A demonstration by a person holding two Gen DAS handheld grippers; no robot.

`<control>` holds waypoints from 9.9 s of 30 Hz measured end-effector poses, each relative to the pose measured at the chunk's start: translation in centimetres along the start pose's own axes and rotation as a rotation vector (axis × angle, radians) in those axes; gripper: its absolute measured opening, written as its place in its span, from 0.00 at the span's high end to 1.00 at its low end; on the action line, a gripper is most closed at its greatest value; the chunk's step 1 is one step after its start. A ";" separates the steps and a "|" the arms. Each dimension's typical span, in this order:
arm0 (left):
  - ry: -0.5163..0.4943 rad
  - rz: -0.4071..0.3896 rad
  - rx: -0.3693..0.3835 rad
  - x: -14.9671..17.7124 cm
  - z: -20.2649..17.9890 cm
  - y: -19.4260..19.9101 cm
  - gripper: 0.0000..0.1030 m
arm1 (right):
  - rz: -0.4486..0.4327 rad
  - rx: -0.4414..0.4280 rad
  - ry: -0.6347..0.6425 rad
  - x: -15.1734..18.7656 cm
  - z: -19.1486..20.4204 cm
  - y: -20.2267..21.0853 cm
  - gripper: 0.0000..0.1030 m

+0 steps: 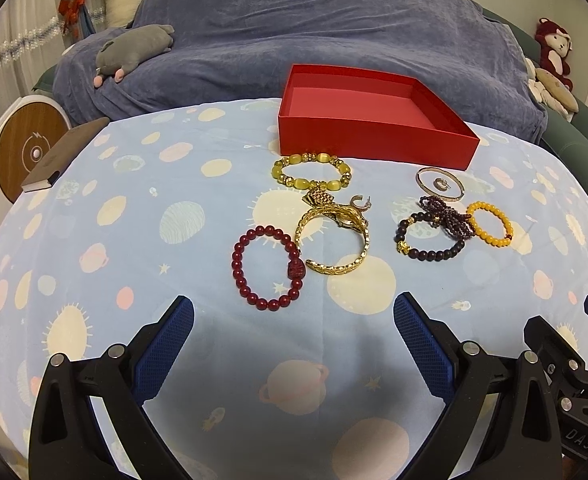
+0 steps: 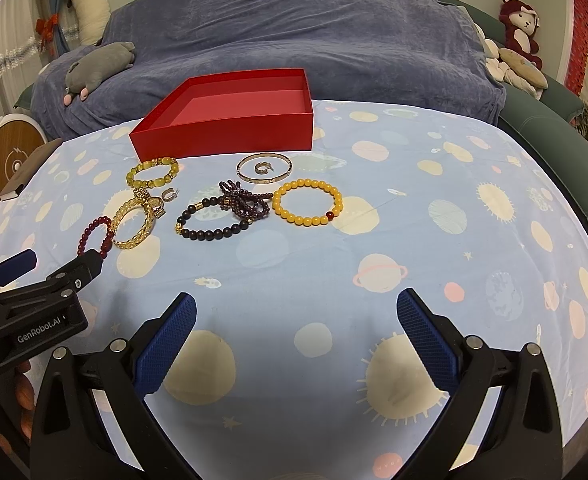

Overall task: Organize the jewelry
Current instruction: 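Lower the left gripper onto the gold chain bangle and close it, then close the right gripper on the orange bead bracelet while the left gripper lifts the gold bangle, then carry both bracelets into the red box and open both grippers, then grasp the red bead bracelet with the left gripper while the right grasps the purple beaded bracelet, then lift both bracelets into the red box and open both grippers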

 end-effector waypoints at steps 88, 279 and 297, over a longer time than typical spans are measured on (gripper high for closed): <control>-0.070 0.020 0.101 -3.3 -0.3 -7.3 0.49 | 0.097 -0.054 -0.038 -5.5 -2.3 -8.4 0.09; -0.020 0.021 0.287 -8.7 2.8 -4.0 0.94 | -0.019 -0.286 -0.091 -12.2 -1.4 -6.2 0.96; -0.005 -0.054 0.291 -18.9 0.2 -8.2 0.94 | -0.028 -0.276 -0.113 -20.6 -0.8 -11.7 0.96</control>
Point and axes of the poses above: each gripper's, at about its wrist camera, not at the fingertips, and y roughly against the way its jaws point, z to its left, x to its underside, the point moved 3 cm from there along -y, roughly the way its jaws point, and after that the axes turned 5 degrees about -z, right-handed, at the moved point
